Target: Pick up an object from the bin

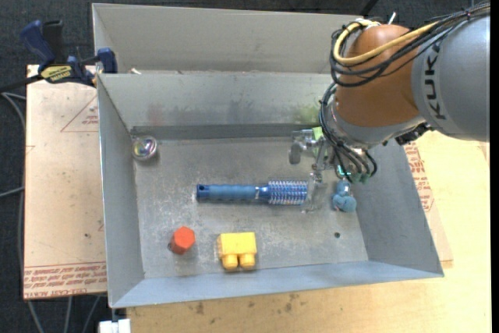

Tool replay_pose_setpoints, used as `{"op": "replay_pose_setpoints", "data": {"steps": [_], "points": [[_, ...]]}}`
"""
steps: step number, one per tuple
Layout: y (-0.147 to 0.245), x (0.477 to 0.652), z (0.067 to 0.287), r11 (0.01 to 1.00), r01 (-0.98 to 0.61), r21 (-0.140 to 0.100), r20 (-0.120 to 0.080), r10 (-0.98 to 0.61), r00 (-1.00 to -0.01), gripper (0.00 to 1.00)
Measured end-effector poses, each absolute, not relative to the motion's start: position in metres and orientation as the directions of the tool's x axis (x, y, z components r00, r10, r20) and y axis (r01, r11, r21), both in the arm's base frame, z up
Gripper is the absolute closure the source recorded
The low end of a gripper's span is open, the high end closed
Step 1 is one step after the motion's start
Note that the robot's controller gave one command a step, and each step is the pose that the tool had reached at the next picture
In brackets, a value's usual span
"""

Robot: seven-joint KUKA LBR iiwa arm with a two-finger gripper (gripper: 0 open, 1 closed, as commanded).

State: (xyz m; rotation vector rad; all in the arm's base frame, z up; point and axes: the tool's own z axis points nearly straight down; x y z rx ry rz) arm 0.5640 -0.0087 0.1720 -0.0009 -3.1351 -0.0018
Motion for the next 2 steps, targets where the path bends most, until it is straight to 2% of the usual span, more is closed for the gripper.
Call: {"op": "replay_pose_setpoints", "data": {"steps": [1, 2], "points": [[0.0029, 0.5763, 0.0663, 0.987, 0.158, 0.001, 0.005, 0.158, -0.987, 0.0], [0.0025, 0.5775, 0.0689, 0.988, 0.157, 0.001, 0.001, 0.157, -0.988, 1.0]]}}
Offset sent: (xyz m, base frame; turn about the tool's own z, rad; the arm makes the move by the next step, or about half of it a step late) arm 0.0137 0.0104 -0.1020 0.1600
